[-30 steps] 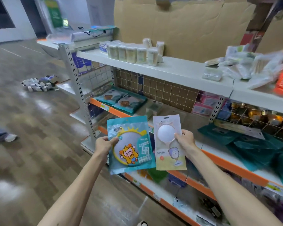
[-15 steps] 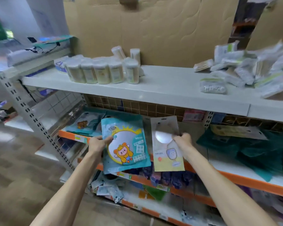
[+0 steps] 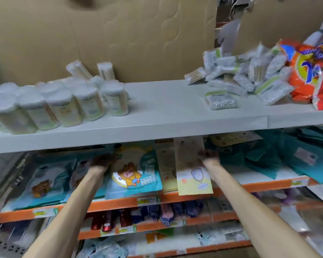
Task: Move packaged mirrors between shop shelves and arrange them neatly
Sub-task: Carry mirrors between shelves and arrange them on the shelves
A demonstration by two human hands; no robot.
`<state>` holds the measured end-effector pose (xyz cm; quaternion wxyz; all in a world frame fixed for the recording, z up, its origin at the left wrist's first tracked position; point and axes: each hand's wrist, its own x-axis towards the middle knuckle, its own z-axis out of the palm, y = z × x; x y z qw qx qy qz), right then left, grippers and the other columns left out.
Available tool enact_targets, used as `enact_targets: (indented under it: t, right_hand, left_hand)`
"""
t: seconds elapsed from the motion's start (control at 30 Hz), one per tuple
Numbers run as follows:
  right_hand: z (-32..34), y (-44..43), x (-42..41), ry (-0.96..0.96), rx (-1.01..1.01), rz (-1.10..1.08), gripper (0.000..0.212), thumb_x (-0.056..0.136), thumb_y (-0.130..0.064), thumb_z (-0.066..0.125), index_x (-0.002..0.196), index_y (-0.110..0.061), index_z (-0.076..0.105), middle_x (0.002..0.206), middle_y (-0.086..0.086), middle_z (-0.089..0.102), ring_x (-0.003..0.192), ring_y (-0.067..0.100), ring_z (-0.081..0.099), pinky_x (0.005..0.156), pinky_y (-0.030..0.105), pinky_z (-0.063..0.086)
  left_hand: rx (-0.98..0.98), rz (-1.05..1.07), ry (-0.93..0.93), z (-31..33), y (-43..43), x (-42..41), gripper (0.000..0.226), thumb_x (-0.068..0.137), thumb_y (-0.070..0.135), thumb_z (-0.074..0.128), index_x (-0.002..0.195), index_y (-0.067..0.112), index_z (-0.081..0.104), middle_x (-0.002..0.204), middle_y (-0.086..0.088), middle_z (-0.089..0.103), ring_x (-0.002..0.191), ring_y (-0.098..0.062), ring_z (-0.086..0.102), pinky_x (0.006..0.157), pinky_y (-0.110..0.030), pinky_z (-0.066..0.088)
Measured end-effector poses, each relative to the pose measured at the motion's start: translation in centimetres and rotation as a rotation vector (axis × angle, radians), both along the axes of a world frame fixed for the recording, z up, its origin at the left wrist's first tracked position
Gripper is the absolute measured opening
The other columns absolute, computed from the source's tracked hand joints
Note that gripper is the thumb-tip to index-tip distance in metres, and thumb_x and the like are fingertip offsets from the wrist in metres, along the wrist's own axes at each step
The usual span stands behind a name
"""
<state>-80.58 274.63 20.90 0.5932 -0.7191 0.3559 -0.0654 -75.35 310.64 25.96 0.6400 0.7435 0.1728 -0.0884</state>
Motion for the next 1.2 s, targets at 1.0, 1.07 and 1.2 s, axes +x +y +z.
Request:
enact_targets:
  t: [1.0,1.07,1.2]
  right_hand:
    - [-10.2,4.2,7.6,0.126,-0.579,0.108,0.033,0.085,-0.031,0.067,0.101,-0.002,0.066,0.097,0.014,0.069,0.088,0.03,0.067,0.063,0.028,0.043]
    - [-9.9,4.6,7.6,0.133,-0.593,0.102,0.037,0.087,-0.029,0.066,0.109,0.0,0.062,0.105,0.017,0.067,0.094,0.032,0.065,0.069,0.033,0.049]
    - [-9.7,5.1,7.6,0.154,-0.59,0.143,0.04,0.091,-0.029,0.064,0.115,0.003,0.057,0.11,0.02,0.064,0.099,0.034,0.062,0.069,0.031,0.04]
  left_hand:
    - [-0.059,-0.161,0.004,-6.7,0.6,5.4,0.028,0.089,0.026,0.066,0.105,0.004,0.065,0.099,-0.018,0.069,0.09,-0.035,0.068,0.078,-0.048,0.057]
    - [-0.074,-0.168,0.0,-6.8,0.4,5.1,0.026,0.091,0.025,0.063,0.105,0.003,0.063,0.098,-0.018,0.068,0.089,-0.034,0.067,0.071,-0.042,0.057]
    - [-0.079,-0.149,-0.009,-6.9,0.4,5.0,0.024,0.092,0.023,0.063,0.104,0.002,0.062,0.1,-0.019,0.068,0.089,-0.034,0.066,0.071,-0.042,0.057]
